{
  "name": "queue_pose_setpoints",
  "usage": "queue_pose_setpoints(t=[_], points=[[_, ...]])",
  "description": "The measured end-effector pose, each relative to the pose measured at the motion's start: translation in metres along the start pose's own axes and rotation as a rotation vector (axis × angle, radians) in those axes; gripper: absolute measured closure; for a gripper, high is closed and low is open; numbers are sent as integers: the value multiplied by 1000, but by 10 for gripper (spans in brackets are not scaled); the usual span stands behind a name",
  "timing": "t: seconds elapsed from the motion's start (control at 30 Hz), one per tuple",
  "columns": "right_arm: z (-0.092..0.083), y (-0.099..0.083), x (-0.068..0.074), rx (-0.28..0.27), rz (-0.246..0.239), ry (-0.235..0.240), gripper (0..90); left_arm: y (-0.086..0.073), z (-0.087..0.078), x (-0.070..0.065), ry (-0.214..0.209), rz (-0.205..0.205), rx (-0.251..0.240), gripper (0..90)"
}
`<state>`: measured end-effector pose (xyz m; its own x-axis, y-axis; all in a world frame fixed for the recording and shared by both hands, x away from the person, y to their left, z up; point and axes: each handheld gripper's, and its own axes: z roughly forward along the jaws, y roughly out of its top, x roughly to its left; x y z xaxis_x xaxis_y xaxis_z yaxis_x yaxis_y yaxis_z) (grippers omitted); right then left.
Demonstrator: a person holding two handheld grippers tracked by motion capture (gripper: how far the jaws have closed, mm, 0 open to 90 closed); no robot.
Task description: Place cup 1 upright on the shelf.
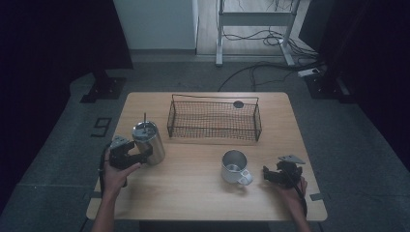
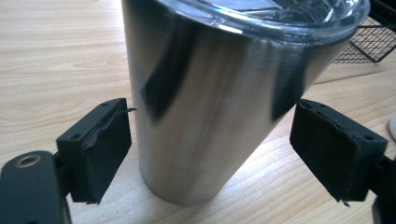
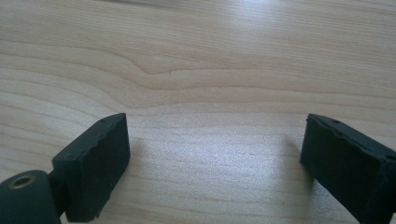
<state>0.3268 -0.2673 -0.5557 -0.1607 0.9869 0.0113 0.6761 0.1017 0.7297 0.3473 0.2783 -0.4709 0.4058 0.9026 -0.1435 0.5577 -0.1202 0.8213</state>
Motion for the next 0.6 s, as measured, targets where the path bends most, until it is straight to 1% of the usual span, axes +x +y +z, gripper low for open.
queue_pose_setpoints(t=[0.03, 0.13, 0.17, 0.2, 0.33, 0.4, 0.6], points=[[0, 0, 0, 0, 0, 0, 78, 0, 0, 0, 0, 0, 0, 127], [0, 0, 0, 1, 0, 0, 78, 3, 3, -3, 13, 19, -2, 125], [0, 0, 0, 1, 0, 0, 78, 3, 3, -3, 13, 19, -2, 118], [0, 0, 0, 1, 0, 0, 78, 4, 5, -4, 21, 30, 2, 110], [0, 0, 0, 0, 0, 0, 78, 7, 9, -4, 25, 42, 0, 84], [0, 0, 0, 0, 0, 0, 78, 8, 10, -4, 27, 47, 3, 79], [0, 0, 0, 0, 0, 0, 78, 8, 18, -5, 37, 54, -13, 51]])
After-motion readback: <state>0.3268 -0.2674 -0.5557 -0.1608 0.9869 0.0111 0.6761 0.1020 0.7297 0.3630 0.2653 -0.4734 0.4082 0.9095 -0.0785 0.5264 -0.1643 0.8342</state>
